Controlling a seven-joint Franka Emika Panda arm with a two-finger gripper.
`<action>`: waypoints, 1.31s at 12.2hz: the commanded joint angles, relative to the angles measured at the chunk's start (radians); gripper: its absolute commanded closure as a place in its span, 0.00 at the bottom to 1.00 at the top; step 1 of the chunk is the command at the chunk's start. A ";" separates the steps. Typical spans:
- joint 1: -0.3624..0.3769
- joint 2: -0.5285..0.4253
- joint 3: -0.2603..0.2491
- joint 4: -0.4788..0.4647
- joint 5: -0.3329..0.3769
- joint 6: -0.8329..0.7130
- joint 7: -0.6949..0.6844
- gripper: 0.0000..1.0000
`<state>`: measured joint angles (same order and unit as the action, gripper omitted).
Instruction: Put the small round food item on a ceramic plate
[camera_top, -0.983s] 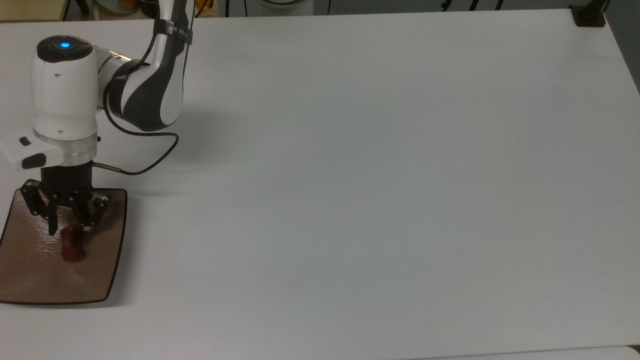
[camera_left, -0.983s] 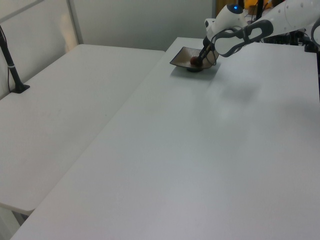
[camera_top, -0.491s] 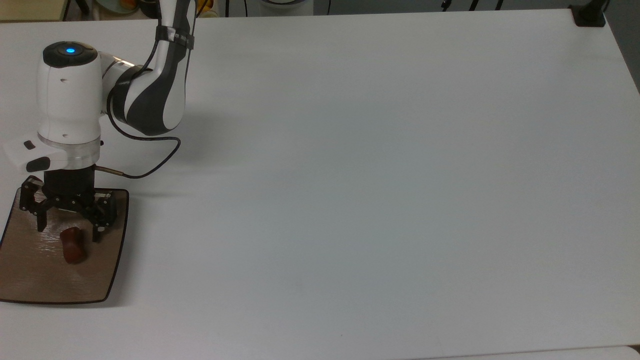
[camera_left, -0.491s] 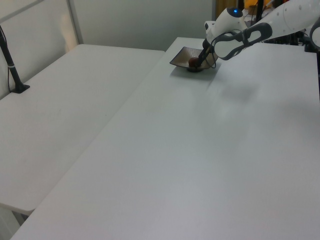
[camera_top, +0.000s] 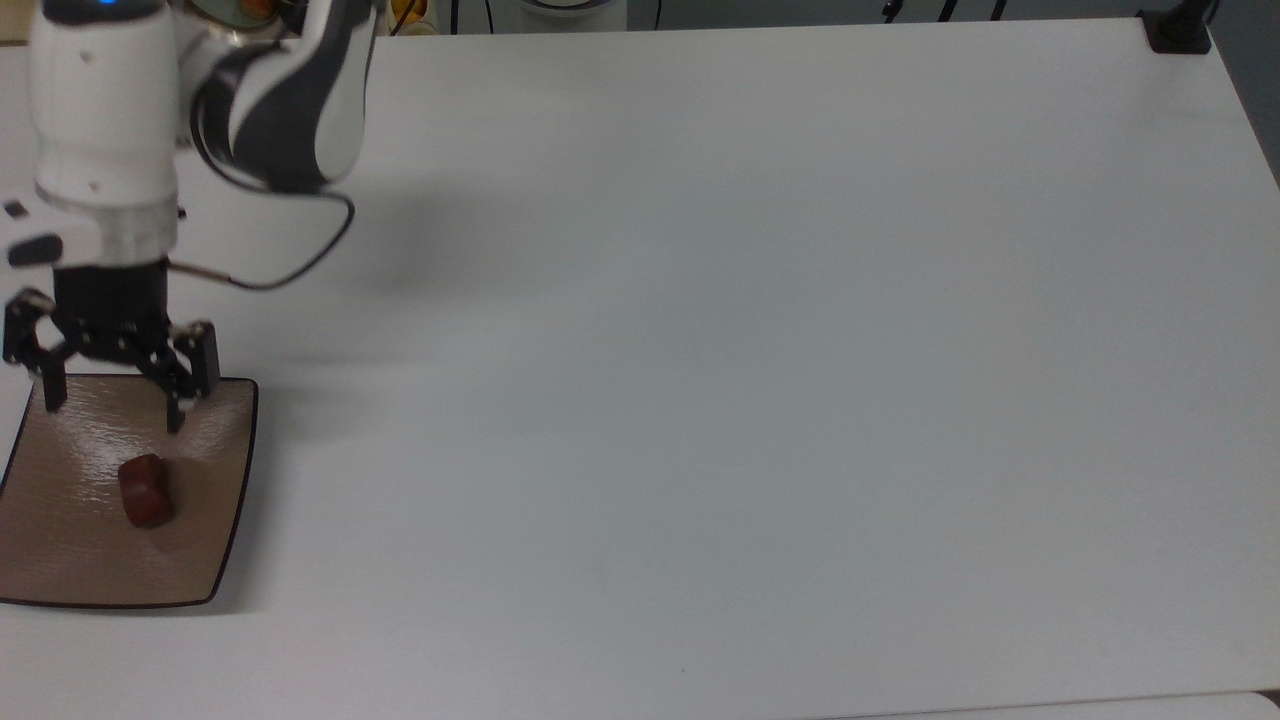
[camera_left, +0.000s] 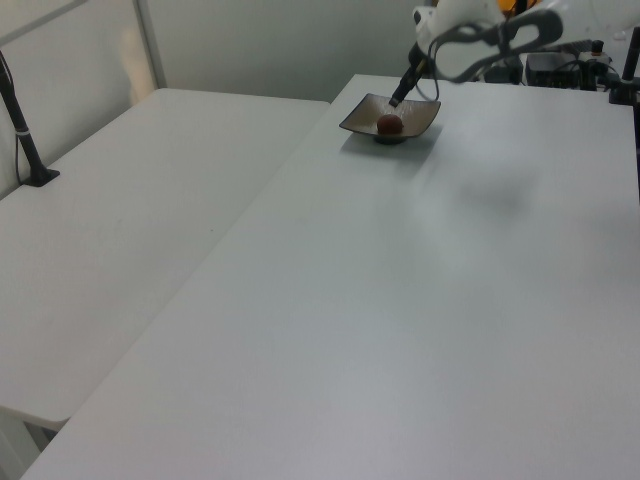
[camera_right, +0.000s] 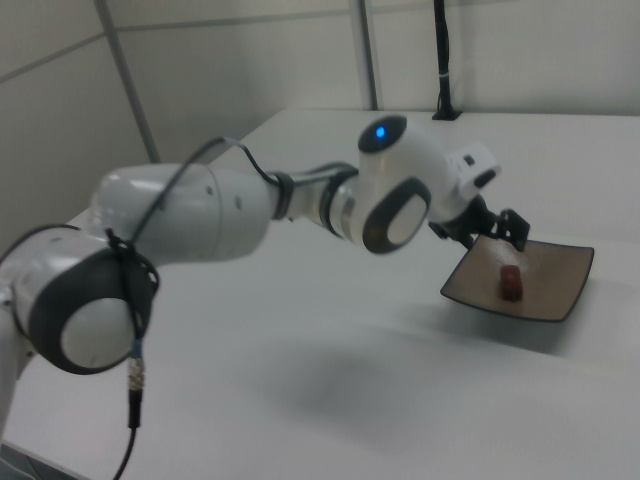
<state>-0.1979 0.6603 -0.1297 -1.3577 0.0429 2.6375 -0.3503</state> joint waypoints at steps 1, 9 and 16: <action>0.024 -0.265 0.004 -0.116 -0.011 -0.323 0.005 0.00; 0.182 -0.698 0.007 -0.161 0.048 -1.042 0.213 0.00; 0.416 -0.774 -0.002 -0.299 0.028 -1.065 0.346 0.00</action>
<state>0.1834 -0.0807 -0.1149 -1.5787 0.0759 1.5255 -0.0100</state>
